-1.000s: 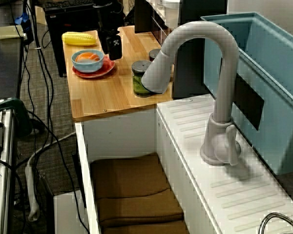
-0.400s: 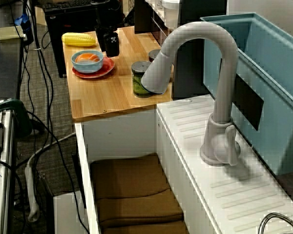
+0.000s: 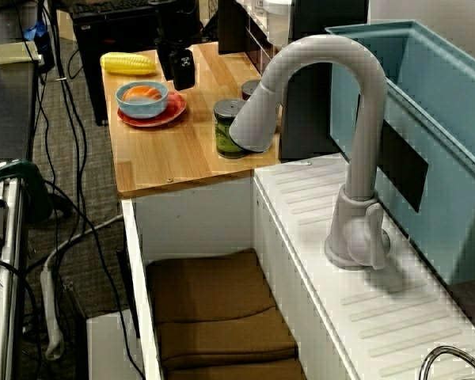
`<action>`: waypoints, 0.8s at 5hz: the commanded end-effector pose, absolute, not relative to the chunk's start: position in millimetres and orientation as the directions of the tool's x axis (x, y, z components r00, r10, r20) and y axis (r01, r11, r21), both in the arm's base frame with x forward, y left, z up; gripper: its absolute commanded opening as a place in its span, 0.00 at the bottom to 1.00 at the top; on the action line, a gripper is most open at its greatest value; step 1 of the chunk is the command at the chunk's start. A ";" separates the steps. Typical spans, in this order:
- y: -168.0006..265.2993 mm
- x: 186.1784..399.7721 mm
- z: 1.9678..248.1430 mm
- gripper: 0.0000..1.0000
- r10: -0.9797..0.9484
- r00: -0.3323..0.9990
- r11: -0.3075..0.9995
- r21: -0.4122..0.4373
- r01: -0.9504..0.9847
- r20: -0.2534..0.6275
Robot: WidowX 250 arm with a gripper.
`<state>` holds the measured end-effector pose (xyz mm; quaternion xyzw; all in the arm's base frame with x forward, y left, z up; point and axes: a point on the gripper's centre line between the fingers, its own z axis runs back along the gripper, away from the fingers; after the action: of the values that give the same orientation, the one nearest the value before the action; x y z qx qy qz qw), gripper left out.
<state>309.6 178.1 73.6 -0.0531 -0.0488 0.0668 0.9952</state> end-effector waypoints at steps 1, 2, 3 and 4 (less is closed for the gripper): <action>191.8 314.6 88.4 1.00 0.170 0.973 0.984 -0.074 -0.161 0.154; 193.3 314.5 85.6 1.00 0.194 0.968 0.980 -0.068 -0.186 0.157; 193.7 312.9 86.6 1.00 0.196 0.967 0.980 -0.074 -0.186 0.164; 194.2 314.7 87.7 1.00 0.199 0.966 0.979 -0.076 -0.189 0.163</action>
<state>308.6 183.5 68.0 -0.0427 -0.0577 0.0991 0.9925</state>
